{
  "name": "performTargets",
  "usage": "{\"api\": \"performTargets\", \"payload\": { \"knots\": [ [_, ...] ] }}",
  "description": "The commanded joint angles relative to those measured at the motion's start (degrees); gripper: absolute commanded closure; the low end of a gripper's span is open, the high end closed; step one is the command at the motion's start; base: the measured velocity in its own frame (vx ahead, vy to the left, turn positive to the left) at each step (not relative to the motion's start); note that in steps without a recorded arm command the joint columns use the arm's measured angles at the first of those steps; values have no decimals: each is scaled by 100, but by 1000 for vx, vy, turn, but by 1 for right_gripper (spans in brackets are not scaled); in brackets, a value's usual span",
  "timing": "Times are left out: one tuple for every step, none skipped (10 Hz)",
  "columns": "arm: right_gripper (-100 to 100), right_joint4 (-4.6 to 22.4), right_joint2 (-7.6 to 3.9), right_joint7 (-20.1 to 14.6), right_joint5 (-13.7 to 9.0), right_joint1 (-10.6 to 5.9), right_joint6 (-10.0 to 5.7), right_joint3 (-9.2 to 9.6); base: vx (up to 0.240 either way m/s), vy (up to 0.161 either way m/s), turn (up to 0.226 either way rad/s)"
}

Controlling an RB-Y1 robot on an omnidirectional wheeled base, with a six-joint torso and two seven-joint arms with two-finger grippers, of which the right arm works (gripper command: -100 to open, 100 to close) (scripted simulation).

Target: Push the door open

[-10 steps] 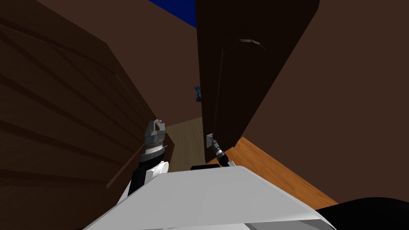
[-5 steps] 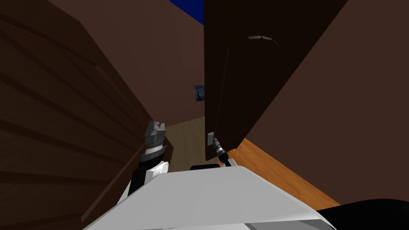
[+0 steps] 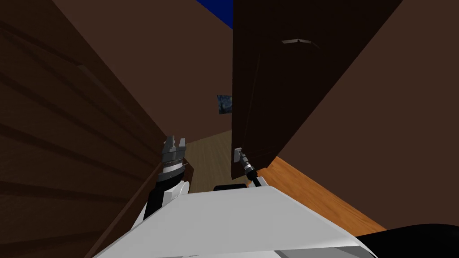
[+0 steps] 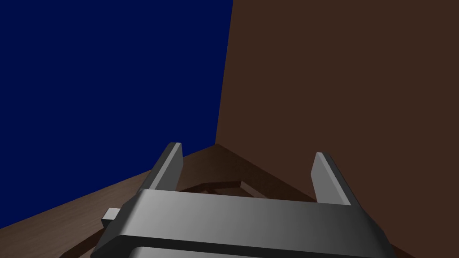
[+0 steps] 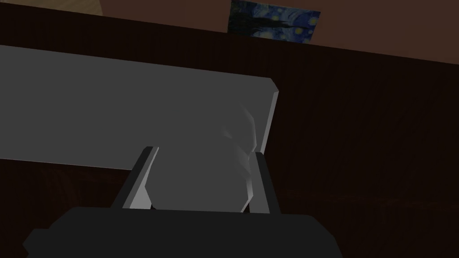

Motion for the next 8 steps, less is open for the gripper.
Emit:
{"api": "performTargets", "payload": {
  "knots": [
    [100,55,-6,22,-57,-118,45,-179,74,87,-55],
    [100,80,11,42,-80,-150,56,-235,106,106,-65],
    [100,131,49,82,-125,-214,79,-346,142,128,-136],
    [100,156,69,103,-147,-247,90,-402,130,143,-79],
    [100,206,111,142,-192,-310,113,-511,113,166,-103],
    [100,231,134,162,-214,-341,124,-565,122,137,-94],
    [100,278,181,200,-256,-402,146,-670,139,146,-90],
    [100,301,205,218,-277,-432,156,-721,143,144,-86]
  ]
}}
